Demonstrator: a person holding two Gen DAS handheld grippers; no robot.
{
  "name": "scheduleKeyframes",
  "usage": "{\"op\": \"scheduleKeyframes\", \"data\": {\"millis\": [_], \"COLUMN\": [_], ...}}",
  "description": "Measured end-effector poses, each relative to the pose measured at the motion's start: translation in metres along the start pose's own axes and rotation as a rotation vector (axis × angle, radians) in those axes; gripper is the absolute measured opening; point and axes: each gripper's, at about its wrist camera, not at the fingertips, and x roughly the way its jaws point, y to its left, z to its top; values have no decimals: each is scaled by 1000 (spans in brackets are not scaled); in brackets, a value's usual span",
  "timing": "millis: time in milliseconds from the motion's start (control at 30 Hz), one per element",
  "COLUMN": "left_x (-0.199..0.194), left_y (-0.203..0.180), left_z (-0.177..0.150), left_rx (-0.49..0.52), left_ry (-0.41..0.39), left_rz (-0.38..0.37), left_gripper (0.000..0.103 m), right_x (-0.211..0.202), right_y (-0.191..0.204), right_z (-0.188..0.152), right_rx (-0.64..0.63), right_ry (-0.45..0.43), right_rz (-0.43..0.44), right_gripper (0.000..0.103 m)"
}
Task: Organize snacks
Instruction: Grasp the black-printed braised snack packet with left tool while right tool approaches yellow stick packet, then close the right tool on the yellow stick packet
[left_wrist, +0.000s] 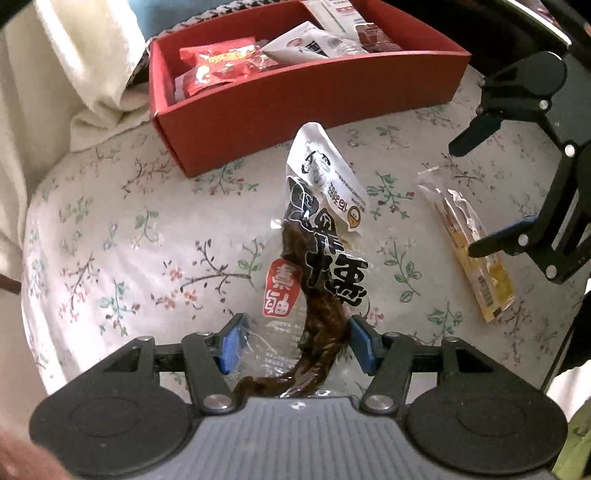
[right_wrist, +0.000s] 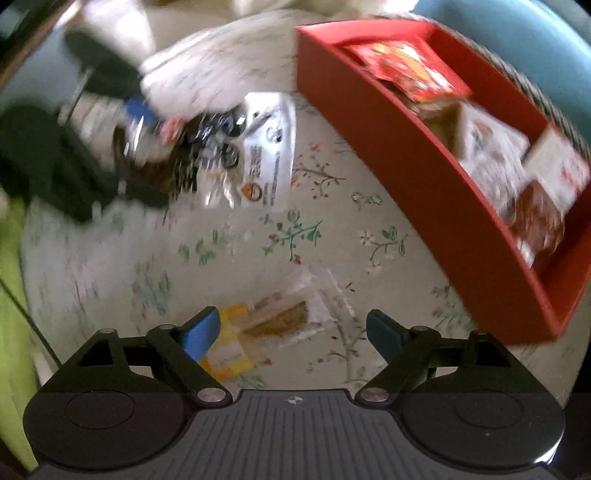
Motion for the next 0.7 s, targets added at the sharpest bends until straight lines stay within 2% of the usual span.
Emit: {"op": "scheduleKeyframes", "data": {"millis": [100, 133, 167, 233, 333, 467, 500, 567, 600, 633, 667, 700], "left_x": [5, 8, 9, 12, 16, 17, 16, 14, 13, 12, 11, 9], "left_y": [-4, 0, -2, -6, -7, -6, -7, -8, -11, -13, -15, -15], "left_z": [9, 11, 13, 15, 15, 16, 16, 16, 14, 12, 11, 10], "left_rx": [-18, -19, -21, -20, -25, -24, -17, -2, 13, 25, 29, 24], "left_ry": [5, 5, 8, 9, 24, 14, 9, 14, 13, 14, 18, 17], "left_rz": [-6, -6, -8, 9, -6, -1, -2, -9, -10, -16, -31, -53], "left_gripper": [54, 55, 57, 68, 72, 70, 65, 63, 62, 61, 60, 60], "right_x": [-1, 1, 2, 6, 18, 15, 13, 11, 10, 8, 5, 0], "right_y": [-10, -9, -3, 17, 37, 36, 38, 43, 46, 47, 47, 44], "right_z": [-7, -13, -18, -22, -15, -16, -16, -15, -14, -14, -13, -13], "right_rx": [370, 478, 526, 544, 527, 567, 545, 462, 462, 453, 454, 479], "right_ry": [2, 18, 5, 4, 49, 33, 49, 73, 80, 85, 83, 67], "right_rz": [-56, -45, -40, -105, -207, -176, -177, -179, -174, -169, -163, -149], "right_gripper": [91, 91, 95, 100, 103, 101, 98, 90, 88, 79, 66, 59]}}
